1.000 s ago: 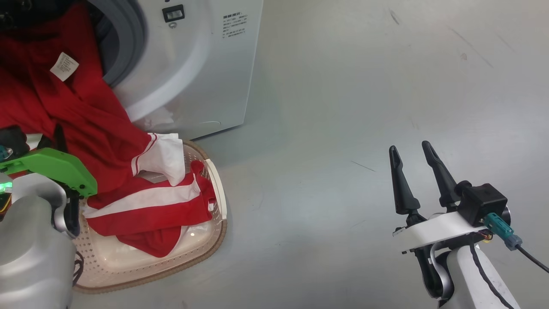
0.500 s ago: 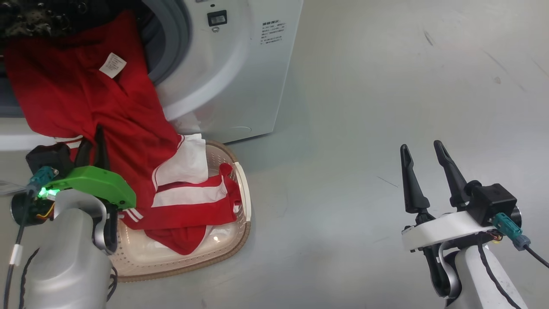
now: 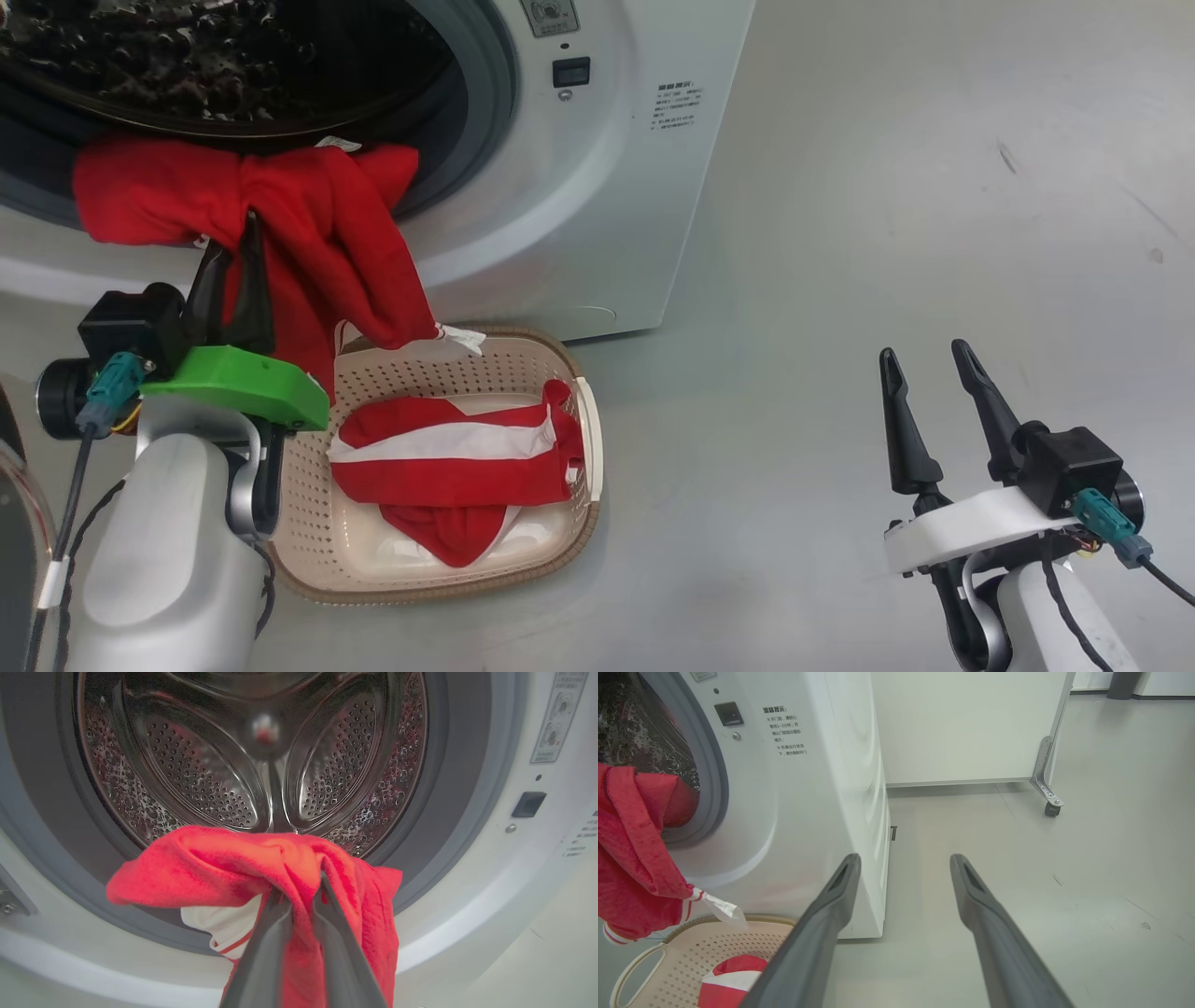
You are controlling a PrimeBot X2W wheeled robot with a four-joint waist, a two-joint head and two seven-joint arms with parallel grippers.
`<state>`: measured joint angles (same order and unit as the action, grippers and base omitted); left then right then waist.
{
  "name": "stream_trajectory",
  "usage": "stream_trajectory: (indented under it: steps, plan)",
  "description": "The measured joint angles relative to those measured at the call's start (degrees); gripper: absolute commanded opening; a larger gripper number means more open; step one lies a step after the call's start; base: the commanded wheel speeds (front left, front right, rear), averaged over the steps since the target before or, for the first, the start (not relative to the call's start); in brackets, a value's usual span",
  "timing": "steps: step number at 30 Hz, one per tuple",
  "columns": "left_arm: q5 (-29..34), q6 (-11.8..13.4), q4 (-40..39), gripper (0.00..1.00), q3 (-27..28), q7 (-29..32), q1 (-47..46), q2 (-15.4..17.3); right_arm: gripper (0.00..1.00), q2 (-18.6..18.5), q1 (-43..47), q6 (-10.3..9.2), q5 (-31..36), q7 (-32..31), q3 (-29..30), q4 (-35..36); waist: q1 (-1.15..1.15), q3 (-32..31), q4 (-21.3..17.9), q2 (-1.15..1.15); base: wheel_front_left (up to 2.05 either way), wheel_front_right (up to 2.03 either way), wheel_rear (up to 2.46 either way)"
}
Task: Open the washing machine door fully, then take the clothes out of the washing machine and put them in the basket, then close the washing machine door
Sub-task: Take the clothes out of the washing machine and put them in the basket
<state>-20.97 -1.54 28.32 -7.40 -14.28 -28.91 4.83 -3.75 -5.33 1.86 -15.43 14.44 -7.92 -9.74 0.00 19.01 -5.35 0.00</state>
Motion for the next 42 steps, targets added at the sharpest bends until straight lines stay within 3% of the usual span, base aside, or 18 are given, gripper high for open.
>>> stream_trajectory:
  steps: [11, 19, 29, 42]
  plan:
    - [2.2, 0.7, -10.8, 0.0, -0.6, -0.2, 6.5, -0.6, 1.0, -0.1, 2.4, 0.0, 0.0, 0.0, -0.2, -0.5, 0.0, -4.0, 2.7, 0.0, 0.0, 0.0, 0.0]
    - [2.3, 0.8, -13.1, 0.0, -3.3, -0.2, 13.3, -1.5, 1.0, -0.1, 2.6, 0.0, 0.5, 0.0, -0.4, -0.3, 0.0, -4.7, 3.5, 0.0, 0.0, 0.0, 0.0]
    - [1.2, 1.3, -11.9, 0.0, -6.0, 1.2, 17.9, -1.9, 1.0, -0.4, 3.0, 0.01, 0.6, 0.0, -0.6, 0.9, 0.0, -3.3, 3.6, 0.0, 0.0, 0.0, 0.0]
    - [-2.8, 1.3, -0.8, 0.0, -4.9, 5.5, 18.6, -2.0, 1.0, -0.2, 0.9, 0.7, 1.0, 0.0, -3.0, 1.7, 0.0, 0.9, 0.4, 0.0, 0.0, 0.0, 0.0]
